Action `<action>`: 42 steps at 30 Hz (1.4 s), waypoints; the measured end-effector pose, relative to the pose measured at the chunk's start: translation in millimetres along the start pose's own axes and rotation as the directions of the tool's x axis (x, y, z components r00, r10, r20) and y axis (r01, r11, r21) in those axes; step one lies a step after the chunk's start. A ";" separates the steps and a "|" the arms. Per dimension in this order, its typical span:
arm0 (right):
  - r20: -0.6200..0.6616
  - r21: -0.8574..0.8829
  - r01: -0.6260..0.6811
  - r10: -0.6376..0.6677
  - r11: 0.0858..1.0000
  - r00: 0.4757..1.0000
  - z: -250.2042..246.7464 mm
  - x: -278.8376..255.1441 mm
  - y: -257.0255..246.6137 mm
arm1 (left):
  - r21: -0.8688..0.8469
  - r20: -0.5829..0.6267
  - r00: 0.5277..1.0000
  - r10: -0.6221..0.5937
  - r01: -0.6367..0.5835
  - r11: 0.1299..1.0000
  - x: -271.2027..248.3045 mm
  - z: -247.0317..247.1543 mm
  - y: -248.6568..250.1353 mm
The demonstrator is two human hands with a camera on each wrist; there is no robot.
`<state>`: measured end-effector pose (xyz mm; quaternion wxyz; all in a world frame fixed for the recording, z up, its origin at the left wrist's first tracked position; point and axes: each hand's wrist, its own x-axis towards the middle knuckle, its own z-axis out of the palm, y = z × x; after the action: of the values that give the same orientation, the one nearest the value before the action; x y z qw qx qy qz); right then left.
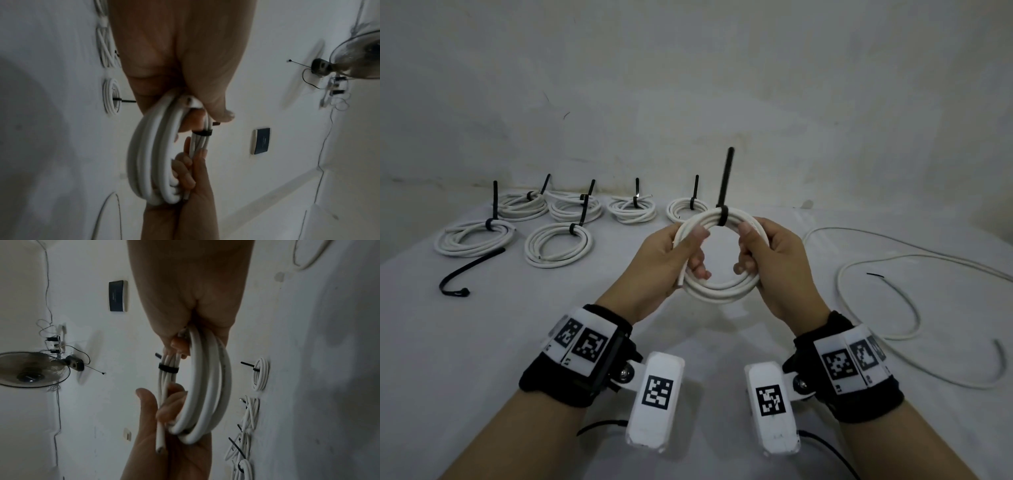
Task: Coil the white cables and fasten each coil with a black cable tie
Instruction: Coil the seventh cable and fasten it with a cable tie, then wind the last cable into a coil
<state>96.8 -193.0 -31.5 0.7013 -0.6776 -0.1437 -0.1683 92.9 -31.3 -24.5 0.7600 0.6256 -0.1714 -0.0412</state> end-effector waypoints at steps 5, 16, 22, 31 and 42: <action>0.000 -0.179 -0.028 0.029 0.983 1.000 -2.0 4.9 14.7 | 0.068 -0.049 0.996 -0.077 0.080 0.994 7.2 -13.1 -7.5; 0.292 -0.710 0.001 0.293 0.704 0.910 -16.5 7.3 55.6 | 0.098 -0.309 0.920 -0.243 0.285 0.954 46.1 -67.6 -15.2; 0.376 -0.741 0.082 0.310 0.666 0.873 -15.7 9.1 54.6 | 0.233 -0.463 0.848 -0.259 0.399 0.887 72.8 -103.8 -24.0; 0.345 -0.706 0.011 0.331 0.708 0.878 -16.3 11.6 63.6 | 0.896 -0.316 0.880 -0.355 0.400 0.192 85.1 -119.4 -18.4; 0.309 -0.689 -0.034 0.337 0.724 0.889 -14.7 10.7 61.6 | 0.937 -0.332 0.898 -0.287 0.349 0.010 81.5 -127.6 -22.8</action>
<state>132.6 -206.5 -83.1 0.3787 -0.9134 -0.1486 0.0118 212.7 60.7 -49.7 0.1172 0.9905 0.0087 -0.0708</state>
